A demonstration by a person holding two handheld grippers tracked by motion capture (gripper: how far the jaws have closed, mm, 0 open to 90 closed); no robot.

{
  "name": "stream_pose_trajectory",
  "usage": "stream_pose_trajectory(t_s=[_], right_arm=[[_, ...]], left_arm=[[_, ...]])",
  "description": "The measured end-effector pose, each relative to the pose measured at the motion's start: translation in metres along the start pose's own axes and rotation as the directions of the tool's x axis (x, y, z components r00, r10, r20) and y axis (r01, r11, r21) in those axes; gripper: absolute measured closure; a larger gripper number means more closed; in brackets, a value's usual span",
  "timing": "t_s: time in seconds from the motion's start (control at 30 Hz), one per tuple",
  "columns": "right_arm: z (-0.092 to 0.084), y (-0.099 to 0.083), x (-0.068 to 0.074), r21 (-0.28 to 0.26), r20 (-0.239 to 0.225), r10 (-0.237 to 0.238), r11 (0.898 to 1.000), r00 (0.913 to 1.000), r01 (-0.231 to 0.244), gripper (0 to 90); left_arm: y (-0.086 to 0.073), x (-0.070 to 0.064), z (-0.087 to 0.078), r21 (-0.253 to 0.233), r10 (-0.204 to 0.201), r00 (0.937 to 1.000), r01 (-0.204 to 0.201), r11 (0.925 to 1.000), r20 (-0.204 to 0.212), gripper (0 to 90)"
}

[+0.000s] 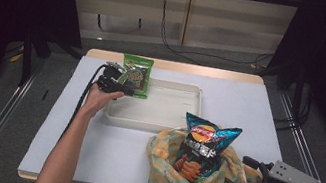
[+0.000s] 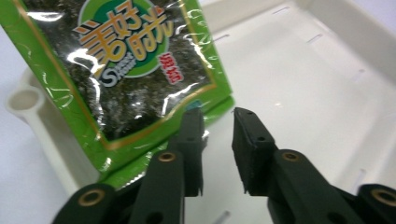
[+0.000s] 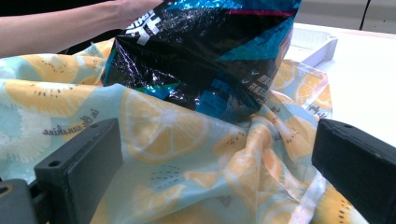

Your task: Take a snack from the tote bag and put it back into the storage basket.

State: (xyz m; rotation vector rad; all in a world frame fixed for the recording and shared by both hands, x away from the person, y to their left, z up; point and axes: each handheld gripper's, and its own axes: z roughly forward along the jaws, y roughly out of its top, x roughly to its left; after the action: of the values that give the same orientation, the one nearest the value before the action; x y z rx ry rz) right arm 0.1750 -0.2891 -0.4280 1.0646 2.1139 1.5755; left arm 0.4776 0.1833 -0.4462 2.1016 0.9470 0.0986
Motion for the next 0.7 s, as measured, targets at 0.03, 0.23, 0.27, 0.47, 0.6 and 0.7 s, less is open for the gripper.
stream_pose_trajectory(t_s=[0.03,0.23,0.27,0.47,0.6,0.7], right_arm=[[0.0,0.0,-0.001,-0.003,-0.001,-0.004,1.0,1.0,0.004,2.0],[-0.001,0.003,-0.003,0.0,-0.006,-0.003,1.0,1.0,0.003,2.9],[-0.001,0.003,-0.004,0.001,-0.006,-0.003,1.0,1.0,0.003,2.9],[-0.002,0.01,-0.005,-0.011,-0.045,0.011,1.0,0.9989,-0.011,1.5],[0.002,0.015,-0.007,0.001,-0.043,0.038,0.999,0.9984,-0.038,1.8],[0.005,0.021,-0.009,-0.01,-0.069,0.039,0.999,0.9969,-0.04,1.4]], left_arm=[[0.0,0.0,0.0,0.0,0.0,1.0,0.0,1.0,0.0,68.2],[-0.012,-0.018,-0.013,-0.046,0.024,0.9985,-0.022,0.9987,0.049,60.1],[-0.014,-0.022,-0.017,-0.063,0.026,0.9982,-0.023,0.9978,0.054,60.1],[-0.026,-0.04,-0.034,-0.125,0.05,0.9955,-0.04,0.9913,0.081,53.3],[-0.033,-0.057,-0.041,-0.165,0.103,0.9841,-0.078,0.9833,0.145,44.8],[-0.037,-0.071,-0.046,-0.165,0.146,0.9793,-0.122,0.9787,0.14,38.1]])
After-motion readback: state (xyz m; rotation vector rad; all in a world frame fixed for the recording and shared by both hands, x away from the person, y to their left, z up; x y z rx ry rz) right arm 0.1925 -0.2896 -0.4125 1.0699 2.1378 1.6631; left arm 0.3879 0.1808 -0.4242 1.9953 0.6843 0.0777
